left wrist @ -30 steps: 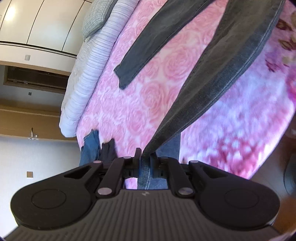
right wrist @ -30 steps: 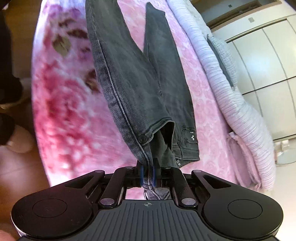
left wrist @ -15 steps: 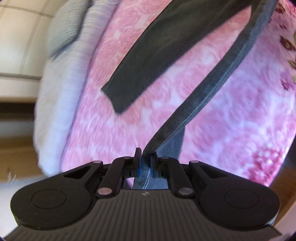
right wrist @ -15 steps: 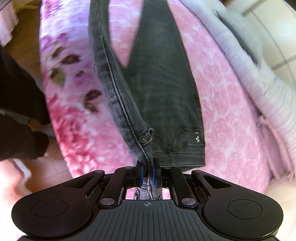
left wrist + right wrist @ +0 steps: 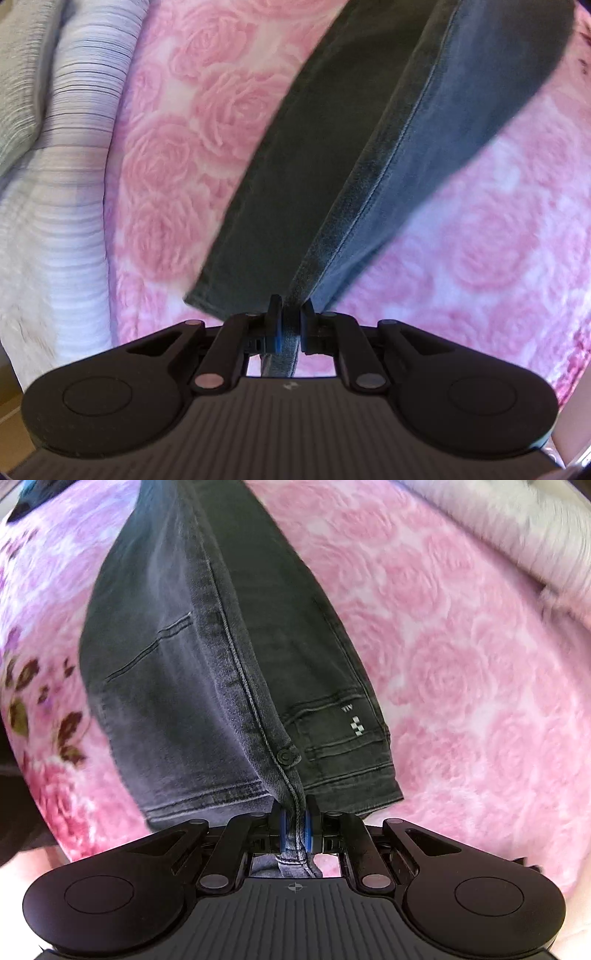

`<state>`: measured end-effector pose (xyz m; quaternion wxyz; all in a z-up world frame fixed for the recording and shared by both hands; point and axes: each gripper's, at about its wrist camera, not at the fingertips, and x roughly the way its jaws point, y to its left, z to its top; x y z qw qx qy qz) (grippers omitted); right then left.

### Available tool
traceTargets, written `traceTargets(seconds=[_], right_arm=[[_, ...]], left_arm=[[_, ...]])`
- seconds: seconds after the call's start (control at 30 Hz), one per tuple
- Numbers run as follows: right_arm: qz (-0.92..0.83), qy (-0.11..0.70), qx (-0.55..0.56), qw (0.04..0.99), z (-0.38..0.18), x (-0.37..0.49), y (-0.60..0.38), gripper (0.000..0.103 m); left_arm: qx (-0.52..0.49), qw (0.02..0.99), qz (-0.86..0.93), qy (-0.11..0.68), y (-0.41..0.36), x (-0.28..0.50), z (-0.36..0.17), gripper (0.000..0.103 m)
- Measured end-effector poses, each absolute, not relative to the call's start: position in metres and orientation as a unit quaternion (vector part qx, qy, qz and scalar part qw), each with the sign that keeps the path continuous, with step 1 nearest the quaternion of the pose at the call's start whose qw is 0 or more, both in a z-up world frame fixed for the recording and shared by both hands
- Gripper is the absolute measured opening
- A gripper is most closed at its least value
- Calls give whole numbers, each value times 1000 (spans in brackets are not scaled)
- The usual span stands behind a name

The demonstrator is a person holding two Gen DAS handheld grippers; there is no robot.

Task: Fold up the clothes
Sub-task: 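Lift the jeans with both grippers, folding the legs toward the waistband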

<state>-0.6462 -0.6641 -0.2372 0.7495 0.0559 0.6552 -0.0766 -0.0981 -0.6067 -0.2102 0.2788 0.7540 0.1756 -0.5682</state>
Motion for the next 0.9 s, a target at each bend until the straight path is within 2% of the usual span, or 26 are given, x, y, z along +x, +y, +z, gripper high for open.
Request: traceTargets(seconds=[0.3,0.5,0.67,0.9], right_arm=[[-68,641,134,752,-269,-642,-732,8],[-56,648,156,744,-297,-627,-765,9],[-52,649,174,739,-319,-625,-782,9],[-78,633,197,744,-292,-623,-795,10]], left_arm=[[775,266,-535,206,-688,-99,-266,8],[799,241,-509,211,-699,-100,-314,8],[802,245,-500,214,-695,-95,-323,9],[806,252,-488,220,-688,-87,-334,8]])
